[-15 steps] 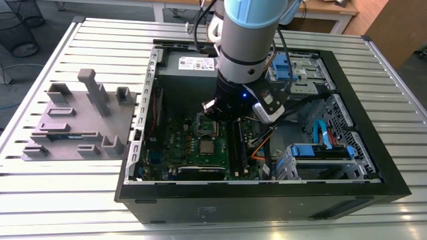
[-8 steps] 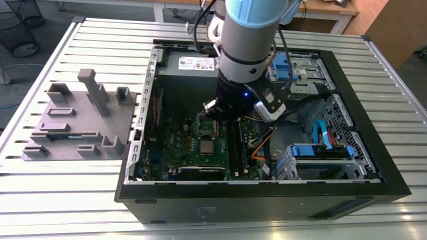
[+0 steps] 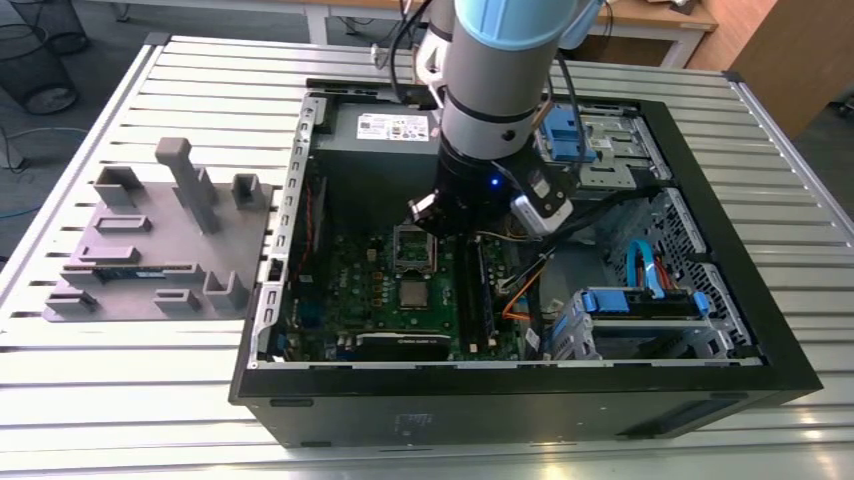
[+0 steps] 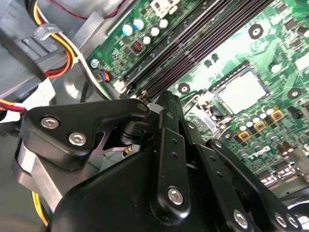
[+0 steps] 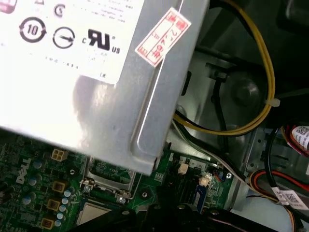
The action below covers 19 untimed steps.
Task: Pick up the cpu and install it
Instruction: 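Close the cpu cover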
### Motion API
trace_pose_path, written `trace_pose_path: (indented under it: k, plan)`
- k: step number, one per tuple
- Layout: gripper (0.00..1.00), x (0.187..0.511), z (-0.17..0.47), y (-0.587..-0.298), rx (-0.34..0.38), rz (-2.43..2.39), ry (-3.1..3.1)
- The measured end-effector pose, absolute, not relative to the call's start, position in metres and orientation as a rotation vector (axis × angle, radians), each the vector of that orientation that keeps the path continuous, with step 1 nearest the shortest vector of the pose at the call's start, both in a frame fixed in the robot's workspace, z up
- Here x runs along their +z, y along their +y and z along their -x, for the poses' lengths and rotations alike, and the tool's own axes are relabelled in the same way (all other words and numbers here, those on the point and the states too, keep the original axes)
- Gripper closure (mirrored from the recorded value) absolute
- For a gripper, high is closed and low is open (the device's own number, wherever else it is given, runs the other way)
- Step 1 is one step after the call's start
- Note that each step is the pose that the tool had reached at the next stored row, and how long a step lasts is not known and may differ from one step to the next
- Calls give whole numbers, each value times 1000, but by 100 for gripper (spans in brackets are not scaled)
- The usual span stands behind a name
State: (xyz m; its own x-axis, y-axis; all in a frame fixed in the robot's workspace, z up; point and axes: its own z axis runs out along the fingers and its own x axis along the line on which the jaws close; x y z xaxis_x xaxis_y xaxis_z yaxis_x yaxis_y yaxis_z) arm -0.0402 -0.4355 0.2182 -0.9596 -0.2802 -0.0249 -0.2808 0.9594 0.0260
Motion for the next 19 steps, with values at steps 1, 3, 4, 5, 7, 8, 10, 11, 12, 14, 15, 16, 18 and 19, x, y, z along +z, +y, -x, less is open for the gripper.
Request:
trace_pose_path:
  k: [1, 3, 4, 5, 7, 8, 10, 11, 12, 14, 15, 16, 18, 19]
  plan:
    - [89, 218, 40, -434, 46, 444, 3089]
    - [89, 217, 40, -431, 46, 446, 3088]
    - [89, 217, 40, -430, 46, 448, 3088]
    - [89, 217, 40, -430, 46, 449, 3088]
    - [89, 216, 40, -429, 46, 455, 3087]
    - [89, 216, 40, -428, 46, 457, 3087]
    - [89, 215, 41, -428, 47, 463, 3086]
    - [89, 214, 41, -428, 48, 466, 3085]
    - [89, 213, 41, -427, 50, 469, 3085]
    - [89, 212, 42, -427, 55, 474, 3083]
    - [89, 212, 42, -427, 57, 476, 3083]
    - [89, 211, 42, -427, 59, 478, 3082]
    - [89, 211, 42, -426, 64, 481, 3081]
    - [89, 211, 42, -426, 66, 481, 3081]
